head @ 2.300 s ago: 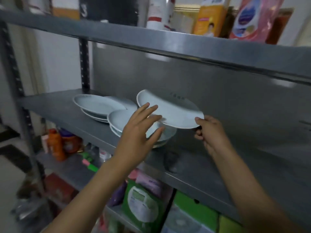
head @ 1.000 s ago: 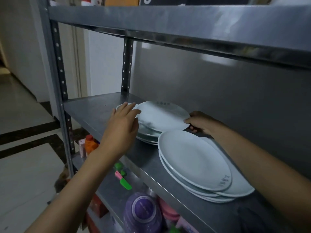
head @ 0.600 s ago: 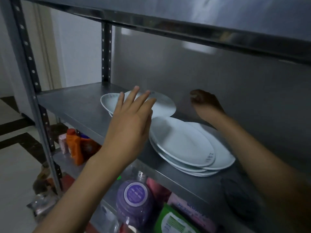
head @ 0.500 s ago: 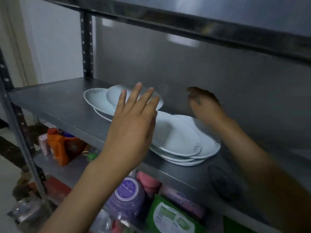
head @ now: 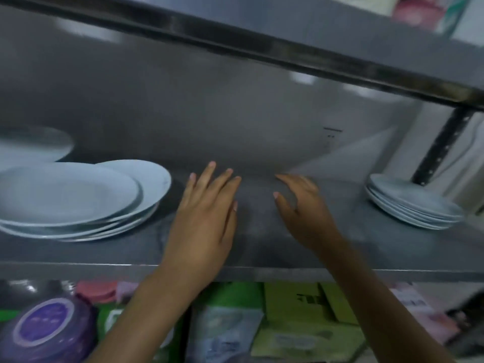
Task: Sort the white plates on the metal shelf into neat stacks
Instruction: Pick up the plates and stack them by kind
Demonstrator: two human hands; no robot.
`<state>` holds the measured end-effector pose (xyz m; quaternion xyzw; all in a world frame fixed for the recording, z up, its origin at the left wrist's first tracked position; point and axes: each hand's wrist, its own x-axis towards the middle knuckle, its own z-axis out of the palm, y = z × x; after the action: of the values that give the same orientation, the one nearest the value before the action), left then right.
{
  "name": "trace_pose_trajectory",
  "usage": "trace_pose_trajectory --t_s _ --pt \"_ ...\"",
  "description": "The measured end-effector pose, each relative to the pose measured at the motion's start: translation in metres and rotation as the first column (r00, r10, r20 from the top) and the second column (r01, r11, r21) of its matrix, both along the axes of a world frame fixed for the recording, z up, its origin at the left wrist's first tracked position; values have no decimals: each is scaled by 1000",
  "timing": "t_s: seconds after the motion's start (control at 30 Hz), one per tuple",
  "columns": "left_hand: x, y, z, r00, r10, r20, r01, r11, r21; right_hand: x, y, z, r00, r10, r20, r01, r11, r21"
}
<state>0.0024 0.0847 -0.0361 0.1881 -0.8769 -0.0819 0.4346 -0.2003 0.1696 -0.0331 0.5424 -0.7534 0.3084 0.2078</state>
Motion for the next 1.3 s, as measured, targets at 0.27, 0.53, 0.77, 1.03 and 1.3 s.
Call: trace_pose_trajectory --t_s 0.27,0.53,0.77,1.03,1.3 --pt "-149 92 -11 976 -216 24 214 974 69 -132 140 -28 976 -159 149 186 964 -191" --pt "-291 153 -17 931 -366 12 355 911 207 -233 232 -53 831 -318 456 480 826 -298" --pt "-397 151 -20 937 -348 40 334 922 194 -246 238 -66 690 -384 614 656 690 -305" --pt "-435 149 -36 930 -356 91 355 934 24 -255 234 -72 673 -460 578 699 651 -295" --pt "-426 164 -26 928 -370 -38 371 929 6 -253 234 -72 685 -481 547 697 651 -300"
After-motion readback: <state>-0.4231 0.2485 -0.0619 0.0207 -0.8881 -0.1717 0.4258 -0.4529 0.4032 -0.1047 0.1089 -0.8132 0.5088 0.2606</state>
